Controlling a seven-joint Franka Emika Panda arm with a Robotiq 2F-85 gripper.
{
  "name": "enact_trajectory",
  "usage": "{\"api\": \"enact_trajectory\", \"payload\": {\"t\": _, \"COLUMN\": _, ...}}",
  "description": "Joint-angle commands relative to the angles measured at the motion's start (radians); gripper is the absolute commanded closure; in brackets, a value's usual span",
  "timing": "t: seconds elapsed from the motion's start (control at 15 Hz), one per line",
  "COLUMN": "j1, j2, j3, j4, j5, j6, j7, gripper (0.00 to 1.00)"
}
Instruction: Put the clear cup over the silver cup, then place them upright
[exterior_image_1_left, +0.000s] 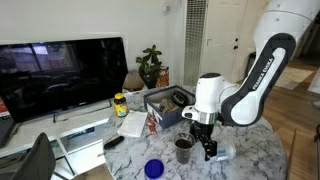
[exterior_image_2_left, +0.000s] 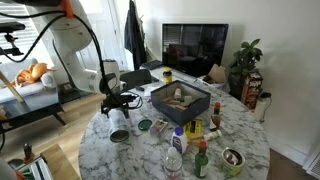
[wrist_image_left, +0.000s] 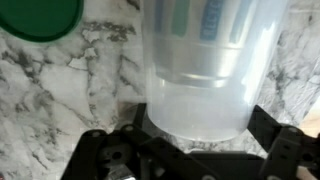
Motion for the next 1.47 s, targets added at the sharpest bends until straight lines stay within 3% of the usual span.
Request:
{"api": "enact_trajectory", "payload": {"t": 0.0, "j1": 0.022, "j2": 0.001, "j3": -0.017, "j4": 0.004, "j5": 0.017, "j6": 0.001, "j7": -0.011, "gripper": 0.0}}
{"api": "enact_trajectory", "payload": {"t": 0.4, "j1": -0.077, "j2": 0.063, "j3": 0.042, "j4": -0.001, "j5": 0.095, "j6": 0.122, "j7": -0.081, "gripper": 0.0}}
{"api": "enact_trajectory", "payload": {"t": 0.73, "j1": -0.241, "j2": 0.105, "j3": 0.161, "j4": -0.044, "j5": 0.074, "j6": 0.314, "j7": -0.127, "gripper": 0.0}}
{"api": "enact_trajectory", "payload": {"t": 1.07, "j1": -0.448, "j2": 0.187, "j3": 0.304, "j4": -0.094, "j5": -0.072, "j6": 0.464, "j7": -0.128, "gripper": 0.0}}
{"api": "enact_trajectory", "payload": {"t": 1.4, "j1": -0.579, "j2": 0.227, "j3": 0.332, "j4": -0.141, "j5": -0.286, "j6": 0.549, "j7": -0.08, "gripper": 0.0}}
